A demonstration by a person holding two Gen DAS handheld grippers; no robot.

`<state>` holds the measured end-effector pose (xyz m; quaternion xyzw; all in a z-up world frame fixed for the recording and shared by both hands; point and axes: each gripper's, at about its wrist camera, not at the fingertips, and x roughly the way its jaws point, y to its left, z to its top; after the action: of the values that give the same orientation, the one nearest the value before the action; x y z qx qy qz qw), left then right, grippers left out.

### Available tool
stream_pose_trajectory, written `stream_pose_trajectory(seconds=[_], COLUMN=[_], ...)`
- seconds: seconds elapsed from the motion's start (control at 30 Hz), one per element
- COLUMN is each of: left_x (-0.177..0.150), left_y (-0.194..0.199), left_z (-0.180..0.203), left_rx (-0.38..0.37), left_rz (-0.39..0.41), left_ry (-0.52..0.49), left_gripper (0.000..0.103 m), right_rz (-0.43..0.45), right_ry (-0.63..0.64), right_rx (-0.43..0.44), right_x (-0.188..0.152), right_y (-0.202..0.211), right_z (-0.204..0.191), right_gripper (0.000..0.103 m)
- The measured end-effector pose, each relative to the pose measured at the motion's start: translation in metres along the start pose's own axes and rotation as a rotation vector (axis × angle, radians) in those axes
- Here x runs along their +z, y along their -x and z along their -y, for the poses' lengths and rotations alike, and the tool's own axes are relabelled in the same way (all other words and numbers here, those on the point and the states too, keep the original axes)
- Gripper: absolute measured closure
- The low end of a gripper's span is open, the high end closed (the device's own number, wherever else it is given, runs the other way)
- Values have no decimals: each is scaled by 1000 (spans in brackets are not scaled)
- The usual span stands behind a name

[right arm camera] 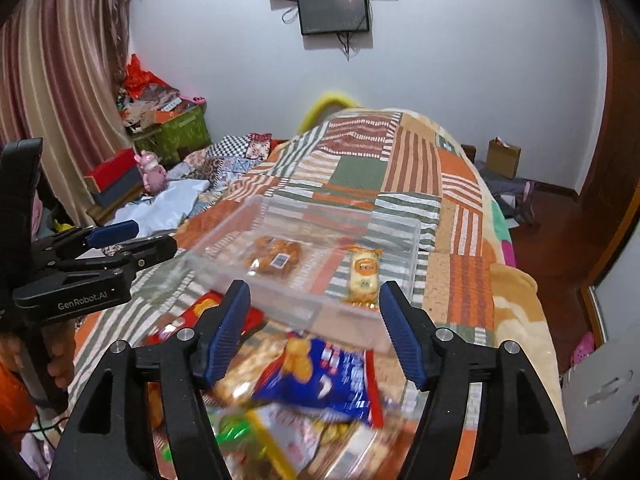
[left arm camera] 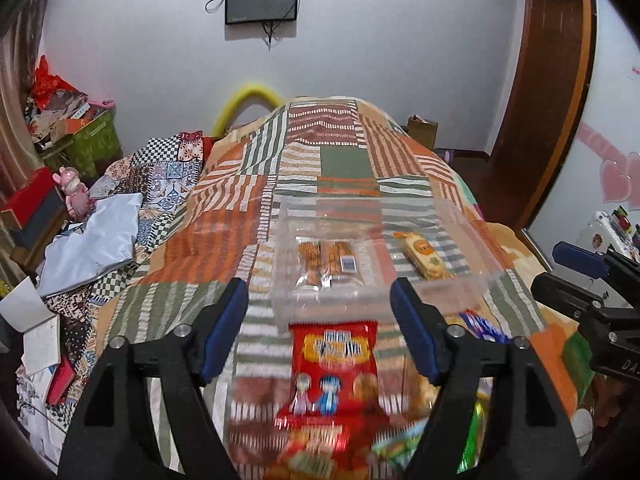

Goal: Organize snacks
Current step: 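Open both tools to drop the snacks into the clear box, then grasp the green-trimmed biscuit bag with the right tool while the left tool grasps the square barcoded bread pack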

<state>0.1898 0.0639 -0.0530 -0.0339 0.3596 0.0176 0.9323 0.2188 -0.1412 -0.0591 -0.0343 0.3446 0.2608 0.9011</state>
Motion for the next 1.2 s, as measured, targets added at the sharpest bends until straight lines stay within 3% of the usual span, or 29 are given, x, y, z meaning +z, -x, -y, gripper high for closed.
stream_pose_trajectory(seconds=[0.23,0.6,0.9,1.0,1.2], left_x=[-44,-119,-152,-157,-156], left_y=[32,38,31,30,29], left_z=[-6,-24,-31,-37,-38], left_rx=[-9,-32,-56,-68,-113], left_rz=[-12,-141,-228,-225,-240], left_ry=[-7,37,51,88,107], left_gripper=[22,22,21,16,16], right_rz=[-3,-82,-162,-181,-179], right_ry=[10,-20,-20,-21,-15], right_rx=[4,67,85,84,85], right_x=[-36,-84,-112,-118,-122], right_y=[22,18,8,4,4], right_z=[-16,-28,-36,-37,-35], right_gripper=[36,35,35,35,35])
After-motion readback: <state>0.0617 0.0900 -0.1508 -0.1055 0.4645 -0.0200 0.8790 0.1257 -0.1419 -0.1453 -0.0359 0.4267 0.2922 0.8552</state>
